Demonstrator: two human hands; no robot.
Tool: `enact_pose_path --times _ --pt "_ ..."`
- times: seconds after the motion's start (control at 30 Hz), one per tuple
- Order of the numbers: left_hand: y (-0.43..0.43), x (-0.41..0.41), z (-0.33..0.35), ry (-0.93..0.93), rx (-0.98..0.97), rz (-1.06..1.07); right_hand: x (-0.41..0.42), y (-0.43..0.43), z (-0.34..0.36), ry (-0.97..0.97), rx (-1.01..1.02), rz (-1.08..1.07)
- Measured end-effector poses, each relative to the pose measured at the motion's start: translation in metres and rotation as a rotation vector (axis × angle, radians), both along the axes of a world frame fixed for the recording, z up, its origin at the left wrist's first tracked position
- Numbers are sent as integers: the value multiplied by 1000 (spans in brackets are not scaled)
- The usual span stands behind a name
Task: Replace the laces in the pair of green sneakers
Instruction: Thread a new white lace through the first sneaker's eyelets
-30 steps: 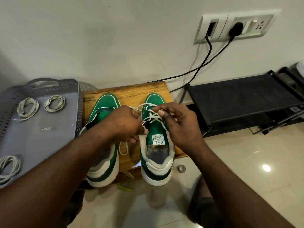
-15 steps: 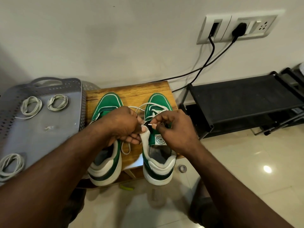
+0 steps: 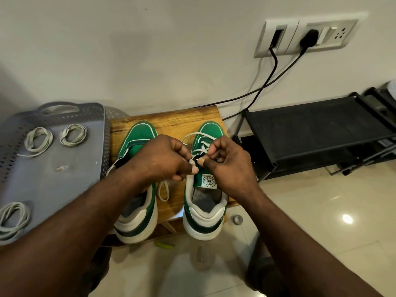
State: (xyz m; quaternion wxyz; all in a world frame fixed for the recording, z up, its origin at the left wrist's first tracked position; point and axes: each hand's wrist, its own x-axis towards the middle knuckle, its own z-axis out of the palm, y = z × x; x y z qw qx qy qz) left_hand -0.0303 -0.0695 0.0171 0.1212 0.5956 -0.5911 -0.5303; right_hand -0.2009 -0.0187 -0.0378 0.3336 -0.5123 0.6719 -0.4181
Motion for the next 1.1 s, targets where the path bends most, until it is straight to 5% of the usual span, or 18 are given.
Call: enact_pose_path --times 0.63,0.77,0.93,1.03,1.1 --pt "-5 -2 -12 23 46 58 3 0 -6 -26 16 23" --pt "-4 -9 -22 -108 -99 56 3 -1 -9 7 -19 48" --pt "-1 -12 -19 -442 -509 -66 -1 0 -8 163 -53 142" --pt "-14 4 0 -314 -545 155 -3 0 -7 243 -30 148" --pt "-27 24 14 -395 -603 301 -2 0 -6 289 -36 139"
